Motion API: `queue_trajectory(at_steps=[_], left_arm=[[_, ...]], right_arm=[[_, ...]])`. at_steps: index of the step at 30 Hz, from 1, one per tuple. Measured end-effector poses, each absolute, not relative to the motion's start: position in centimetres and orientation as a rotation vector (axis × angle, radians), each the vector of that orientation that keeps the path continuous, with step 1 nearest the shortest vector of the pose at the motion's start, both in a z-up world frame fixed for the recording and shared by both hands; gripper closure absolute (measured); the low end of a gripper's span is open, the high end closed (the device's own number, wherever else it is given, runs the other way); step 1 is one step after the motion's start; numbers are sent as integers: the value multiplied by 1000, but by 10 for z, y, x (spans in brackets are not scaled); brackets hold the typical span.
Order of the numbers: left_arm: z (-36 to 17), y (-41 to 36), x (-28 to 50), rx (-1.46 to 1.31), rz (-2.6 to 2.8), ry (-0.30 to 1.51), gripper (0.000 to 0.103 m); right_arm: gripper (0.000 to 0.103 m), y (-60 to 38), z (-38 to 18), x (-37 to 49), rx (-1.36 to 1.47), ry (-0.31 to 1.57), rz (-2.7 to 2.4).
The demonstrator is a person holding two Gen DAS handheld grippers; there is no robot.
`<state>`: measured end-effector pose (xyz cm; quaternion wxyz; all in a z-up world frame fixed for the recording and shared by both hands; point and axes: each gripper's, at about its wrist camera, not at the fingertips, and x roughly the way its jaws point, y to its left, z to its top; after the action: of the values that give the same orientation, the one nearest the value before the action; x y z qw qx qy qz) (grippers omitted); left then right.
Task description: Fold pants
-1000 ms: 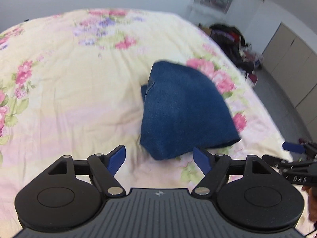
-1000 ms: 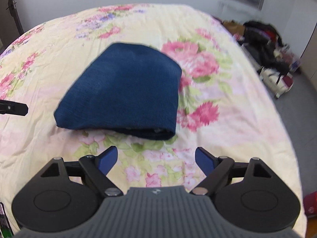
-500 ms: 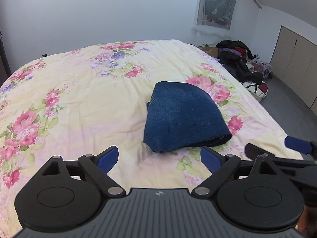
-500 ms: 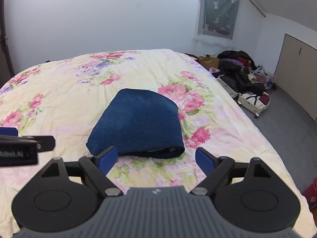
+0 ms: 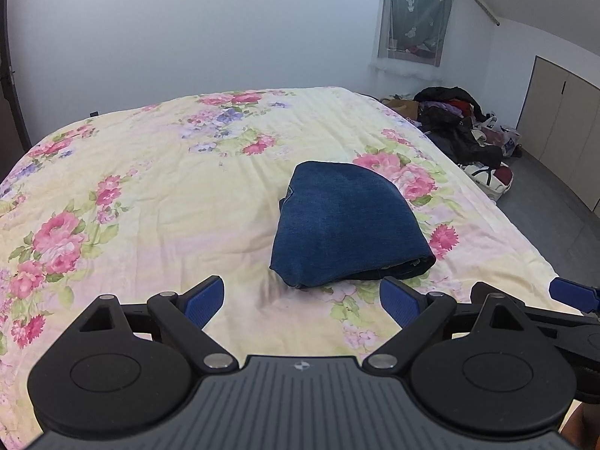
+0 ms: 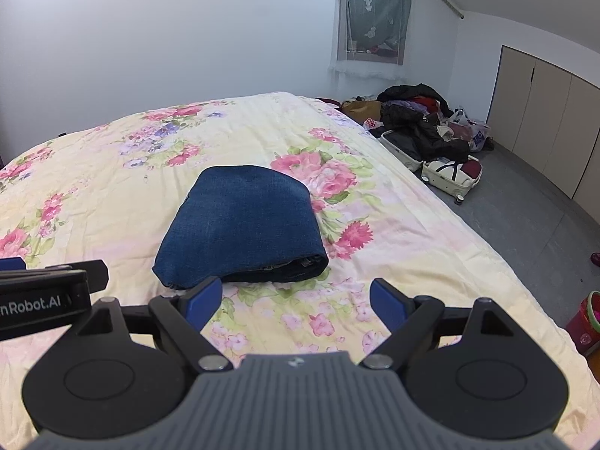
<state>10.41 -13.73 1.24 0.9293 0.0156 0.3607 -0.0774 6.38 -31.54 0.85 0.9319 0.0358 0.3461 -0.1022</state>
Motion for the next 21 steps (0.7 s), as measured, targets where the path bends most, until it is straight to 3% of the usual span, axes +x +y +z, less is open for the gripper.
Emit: queue_trajectory(at_steps=[21], left_arm=[[16, -139, 101, 26, -162, 738, 0]], right_arm=[[21, -319, 14, 62, 78, 705, -214]])
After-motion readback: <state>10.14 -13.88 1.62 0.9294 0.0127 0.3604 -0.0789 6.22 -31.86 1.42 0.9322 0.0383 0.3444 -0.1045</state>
